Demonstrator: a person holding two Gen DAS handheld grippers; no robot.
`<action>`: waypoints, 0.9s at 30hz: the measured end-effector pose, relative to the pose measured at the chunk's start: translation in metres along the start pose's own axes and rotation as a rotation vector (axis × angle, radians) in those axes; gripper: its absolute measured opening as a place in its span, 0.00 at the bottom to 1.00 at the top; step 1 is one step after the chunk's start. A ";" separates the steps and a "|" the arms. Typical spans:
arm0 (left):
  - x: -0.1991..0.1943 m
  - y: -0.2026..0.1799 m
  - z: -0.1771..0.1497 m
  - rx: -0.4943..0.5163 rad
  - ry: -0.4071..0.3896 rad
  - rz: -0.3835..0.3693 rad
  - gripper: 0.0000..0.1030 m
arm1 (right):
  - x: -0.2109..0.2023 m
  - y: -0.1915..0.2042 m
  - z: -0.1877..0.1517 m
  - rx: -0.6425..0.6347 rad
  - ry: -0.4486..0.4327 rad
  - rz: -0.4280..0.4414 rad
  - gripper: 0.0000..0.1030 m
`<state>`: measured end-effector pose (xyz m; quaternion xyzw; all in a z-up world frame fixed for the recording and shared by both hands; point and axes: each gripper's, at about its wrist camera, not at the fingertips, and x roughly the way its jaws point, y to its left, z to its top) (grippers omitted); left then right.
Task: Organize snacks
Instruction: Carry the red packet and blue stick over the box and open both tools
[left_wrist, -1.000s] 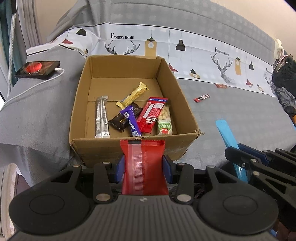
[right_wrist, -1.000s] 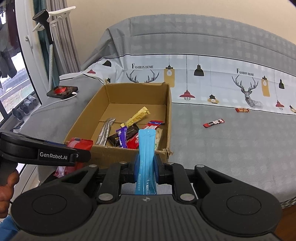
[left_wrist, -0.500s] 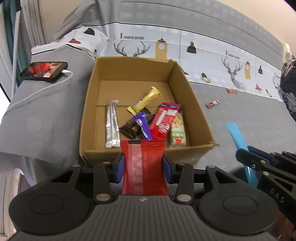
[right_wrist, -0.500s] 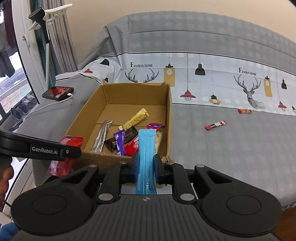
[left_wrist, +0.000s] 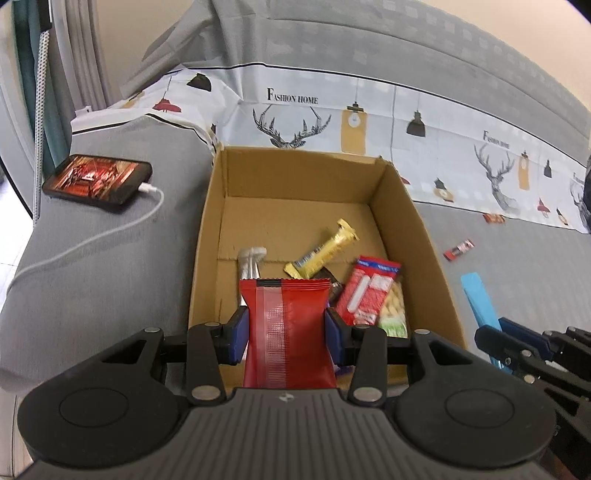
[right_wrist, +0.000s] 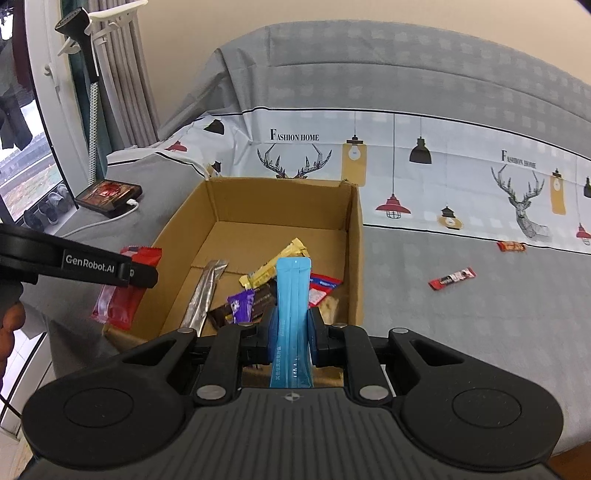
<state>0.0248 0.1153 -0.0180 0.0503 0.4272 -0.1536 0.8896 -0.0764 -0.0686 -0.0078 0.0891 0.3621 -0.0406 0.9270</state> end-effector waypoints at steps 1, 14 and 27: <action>0.004 0.001 0.004 -0.002 0.001 0.001 0.46 | 0.005 0.001 0.003 0.001 0.001 0.002 0.17; 0.065 0.006 0.034 0.004 0.056 0.018 0.46 | 0.074 -0.002 0.031 0.027 0.032 0.007 0.17; 0.110 0.006 0.044 0.027 0.094 0.044 0.47 | 0.118 -0.012 0.039 0.046 0.066 -0.002 0.19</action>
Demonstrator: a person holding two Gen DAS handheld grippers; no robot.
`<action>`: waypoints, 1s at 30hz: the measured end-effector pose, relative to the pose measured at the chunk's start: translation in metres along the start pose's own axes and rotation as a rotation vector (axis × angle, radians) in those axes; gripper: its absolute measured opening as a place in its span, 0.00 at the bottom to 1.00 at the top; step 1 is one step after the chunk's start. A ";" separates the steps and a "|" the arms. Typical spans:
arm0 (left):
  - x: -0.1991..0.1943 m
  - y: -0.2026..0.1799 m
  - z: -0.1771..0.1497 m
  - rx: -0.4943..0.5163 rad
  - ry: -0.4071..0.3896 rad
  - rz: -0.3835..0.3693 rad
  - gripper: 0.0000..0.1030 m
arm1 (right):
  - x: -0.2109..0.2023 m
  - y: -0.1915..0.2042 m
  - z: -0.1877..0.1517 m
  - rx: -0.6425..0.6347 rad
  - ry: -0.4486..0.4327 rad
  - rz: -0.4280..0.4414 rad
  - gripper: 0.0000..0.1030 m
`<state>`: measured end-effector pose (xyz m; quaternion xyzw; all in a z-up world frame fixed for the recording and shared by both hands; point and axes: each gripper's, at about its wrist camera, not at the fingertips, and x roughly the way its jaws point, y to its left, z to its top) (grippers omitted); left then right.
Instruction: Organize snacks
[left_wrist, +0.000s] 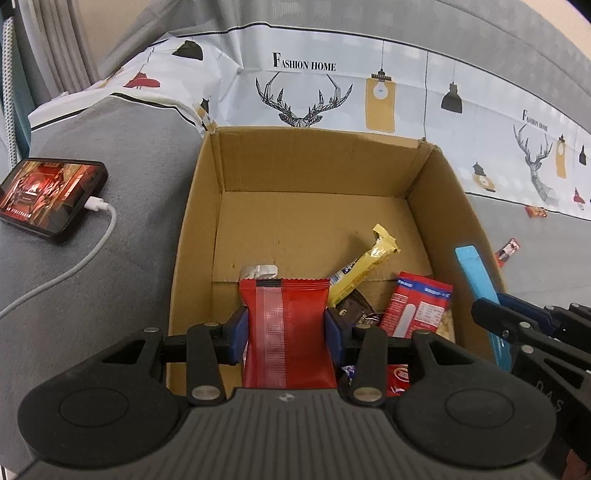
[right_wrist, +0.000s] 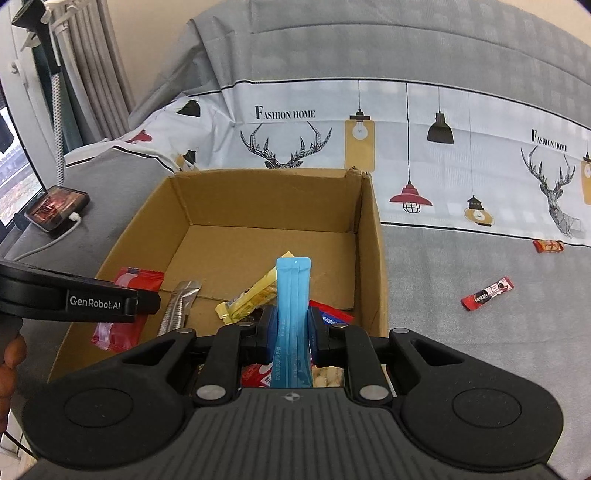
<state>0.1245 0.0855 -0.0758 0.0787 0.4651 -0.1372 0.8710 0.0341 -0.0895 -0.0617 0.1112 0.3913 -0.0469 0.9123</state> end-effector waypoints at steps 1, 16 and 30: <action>0.002 0.000 0.001 0.002 -0.001 0.000 0.49 | 0.002 0.000 0.001 0.004 0.003 0.001 0.19; -0.038 -0.003 -0.045 -0.005 -0.035 0.043 1.00 | -0.044 0.005 -0.017 0.018 0.008 0.011 0.90; -0.114 -0.009 -0.114 -0.022 -0.074 0.062 1.00 | -0.135 0.033 -0.070 -0.032 -0.076 -0.017 0.94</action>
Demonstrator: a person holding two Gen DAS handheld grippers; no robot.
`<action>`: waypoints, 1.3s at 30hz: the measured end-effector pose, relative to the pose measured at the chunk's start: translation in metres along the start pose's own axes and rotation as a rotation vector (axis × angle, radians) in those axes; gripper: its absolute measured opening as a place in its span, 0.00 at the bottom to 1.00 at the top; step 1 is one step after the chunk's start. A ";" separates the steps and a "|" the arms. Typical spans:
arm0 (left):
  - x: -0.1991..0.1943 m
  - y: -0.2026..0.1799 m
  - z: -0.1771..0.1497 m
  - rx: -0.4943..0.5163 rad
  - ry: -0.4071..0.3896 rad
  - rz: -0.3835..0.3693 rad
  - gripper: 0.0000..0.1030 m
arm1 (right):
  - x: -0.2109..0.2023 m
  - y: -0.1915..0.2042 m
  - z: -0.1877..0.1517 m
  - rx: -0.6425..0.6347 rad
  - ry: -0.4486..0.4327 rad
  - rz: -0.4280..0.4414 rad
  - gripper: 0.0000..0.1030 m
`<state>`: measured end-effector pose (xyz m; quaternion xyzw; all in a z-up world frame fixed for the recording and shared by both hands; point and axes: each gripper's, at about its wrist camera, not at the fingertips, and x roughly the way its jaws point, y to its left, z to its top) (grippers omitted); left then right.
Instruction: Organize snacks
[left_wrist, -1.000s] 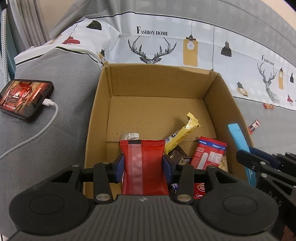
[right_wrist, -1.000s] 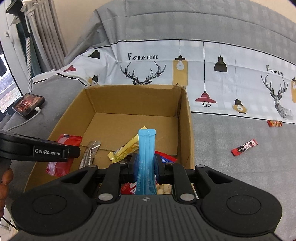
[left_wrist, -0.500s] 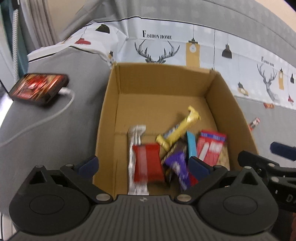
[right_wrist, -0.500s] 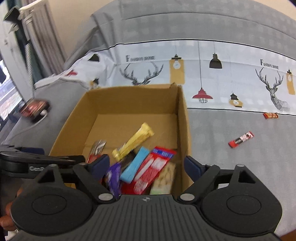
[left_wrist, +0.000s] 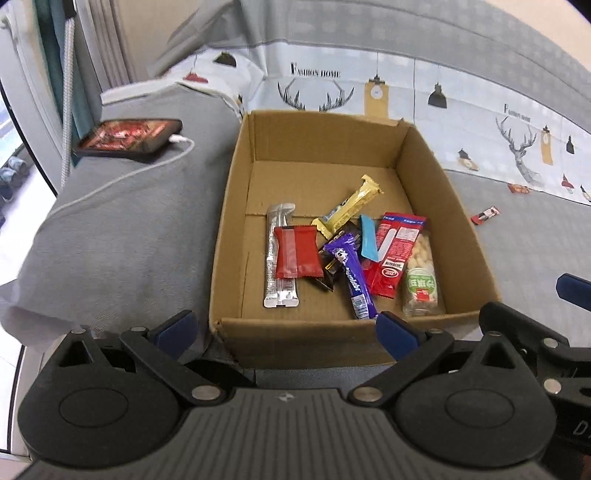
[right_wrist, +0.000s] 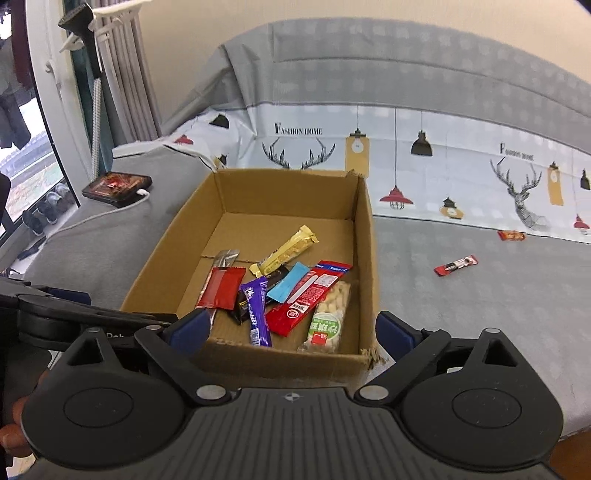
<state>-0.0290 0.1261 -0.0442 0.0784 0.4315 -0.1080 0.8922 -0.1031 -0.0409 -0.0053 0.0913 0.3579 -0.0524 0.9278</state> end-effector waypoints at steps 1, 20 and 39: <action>-0.006 -0.001 -0.002 0.000 -0.010 0.001 1.00 | -0.006 0.001 -0.002 -0.004 -0.010 -0.001 0.94; -0.062 -0.011 -0.031 0.021 -0.105 0.016 1.00 | -0.069 0.006 -0.025 -0.020 -0.132 -0.013 0.97; -0.064 -0.018 -0.035 0.055 -0.105 0.033 1.00 | -0.073 -0.002 -0.030 0.022 -0.135 0.002 0.99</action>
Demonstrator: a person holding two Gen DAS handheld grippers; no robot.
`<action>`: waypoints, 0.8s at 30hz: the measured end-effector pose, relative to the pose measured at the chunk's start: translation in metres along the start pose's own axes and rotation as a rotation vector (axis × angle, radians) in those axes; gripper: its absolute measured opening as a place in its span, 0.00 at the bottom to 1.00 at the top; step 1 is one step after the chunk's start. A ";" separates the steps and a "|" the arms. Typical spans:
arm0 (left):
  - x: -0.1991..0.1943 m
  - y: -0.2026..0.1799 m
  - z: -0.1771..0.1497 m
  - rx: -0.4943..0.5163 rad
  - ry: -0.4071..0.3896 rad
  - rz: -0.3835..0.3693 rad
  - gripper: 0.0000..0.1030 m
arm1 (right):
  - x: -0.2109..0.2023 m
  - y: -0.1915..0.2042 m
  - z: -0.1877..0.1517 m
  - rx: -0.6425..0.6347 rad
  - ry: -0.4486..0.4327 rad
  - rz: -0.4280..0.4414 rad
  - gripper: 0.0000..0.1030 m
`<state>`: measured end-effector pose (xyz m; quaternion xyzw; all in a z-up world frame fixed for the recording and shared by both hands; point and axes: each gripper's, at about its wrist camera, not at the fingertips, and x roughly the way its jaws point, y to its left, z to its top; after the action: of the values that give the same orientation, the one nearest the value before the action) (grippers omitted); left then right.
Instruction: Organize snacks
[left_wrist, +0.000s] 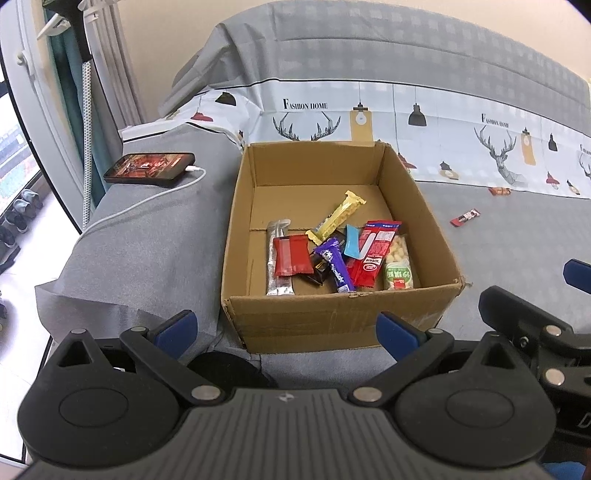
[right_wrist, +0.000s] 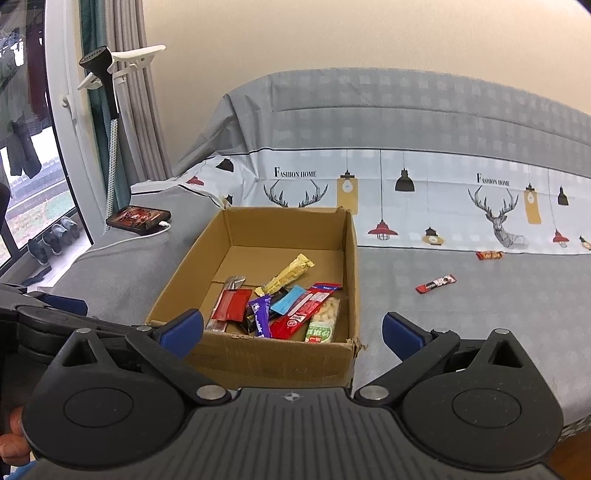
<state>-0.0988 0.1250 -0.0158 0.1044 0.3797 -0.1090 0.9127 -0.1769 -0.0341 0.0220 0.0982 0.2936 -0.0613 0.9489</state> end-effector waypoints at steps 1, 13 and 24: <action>0.001 0.000 0.000 0.002 0.002 0.002 1.00 | 0.001 -0.001 0.000 0.005 0.005 0.003 0.99; 0.015 -0.022 0.012 0.058 0.041 -0.003 1.00 | 0.013 -0.029 0.002 0.069 0.022 0.000 0.99; 0.038 -0.082 0.057 0.107 0.093 -0.093 1.00 | 0.016 -0.113 0.007 0.138 -0.009 -0.158 0.99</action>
<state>-0.0569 0.0265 -0.0128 0.1401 0.4196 -0.1665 0.8812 -0.1792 -0.1470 0.0016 0.1395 0.2915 -0.1562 0.9334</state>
